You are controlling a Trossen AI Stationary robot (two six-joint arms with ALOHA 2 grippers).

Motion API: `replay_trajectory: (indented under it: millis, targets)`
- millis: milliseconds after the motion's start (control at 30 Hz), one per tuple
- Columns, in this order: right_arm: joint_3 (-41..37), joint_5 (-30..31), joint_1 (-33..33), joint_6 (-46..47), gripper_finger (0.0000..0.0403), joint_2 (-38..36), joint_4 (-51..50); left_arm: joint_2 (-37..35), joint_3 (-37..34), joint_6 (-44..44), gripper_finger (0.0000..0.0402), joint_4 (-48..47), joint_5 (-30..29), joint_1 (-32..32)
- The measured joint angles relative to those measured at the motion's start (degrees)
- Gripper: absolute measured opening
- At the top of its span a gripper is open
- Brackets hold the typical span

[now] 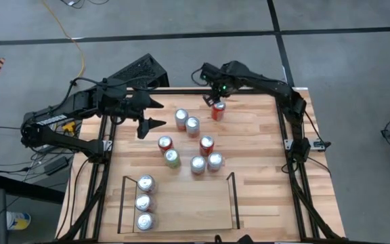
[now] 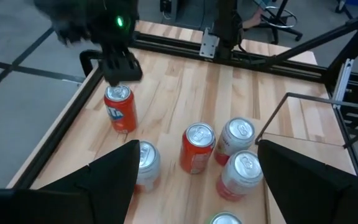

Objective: Place canned beverage on shelf
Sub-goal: Put the red soda can on the shelf

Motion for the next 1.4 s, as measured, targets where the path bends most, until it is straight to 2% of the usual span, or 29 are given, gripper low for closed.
replay_trajectory:
  millis: [233, 533, 667, 1000, 1133, 1267, 1400]
  targets:
    - [-5.7, -0.27, 1.34, 2.2, 0.026, -0.07, 3.91, 0.0, 0.0, 0.61, 0.0309, -0.46, 0.1, 0.02]
    - [-5.97, -0.7, 1.16, 3.24, 0.0261, -0.07, 6.44, -0.02, 0.0, 0.57, 0.0309, -1.26, 0.84, 0.02]
    - [-5.97, -3.23, 0.77, 3.23, 0.0261, -0.05, 6.19, -0.02, 0.0, 0.6, 0.0309, -1.33, 1.62, 0.02]
    - [-5.99, -3.24, 0.83, 3.15, 0.0261, 0.09, 5.98, -0.02, 0.0, 1.09, 0.0309, -1.29, 1.64, 0.02]
    - [-5.99, -2.52, 1.54, 6.78, 0.0261, 0.09, 6.16, -0.02, 0.0, 1.42, 0.0309, -1.34, 1.61, 0.02]
    - [-5.99, -3.62, 2.98, 1.86, 0.0261, -0.22, 5.15, -0.02, 0.0, 2.17, 0.0309, -1.5, 1.59, 0.02]
    - [-4.87, -3.24, 3.78, -0.41, 0.026, -0.28, -0.63, -0.02, 0.0, 2.87, 0.0309, -1.51, 1.56, 0.02]
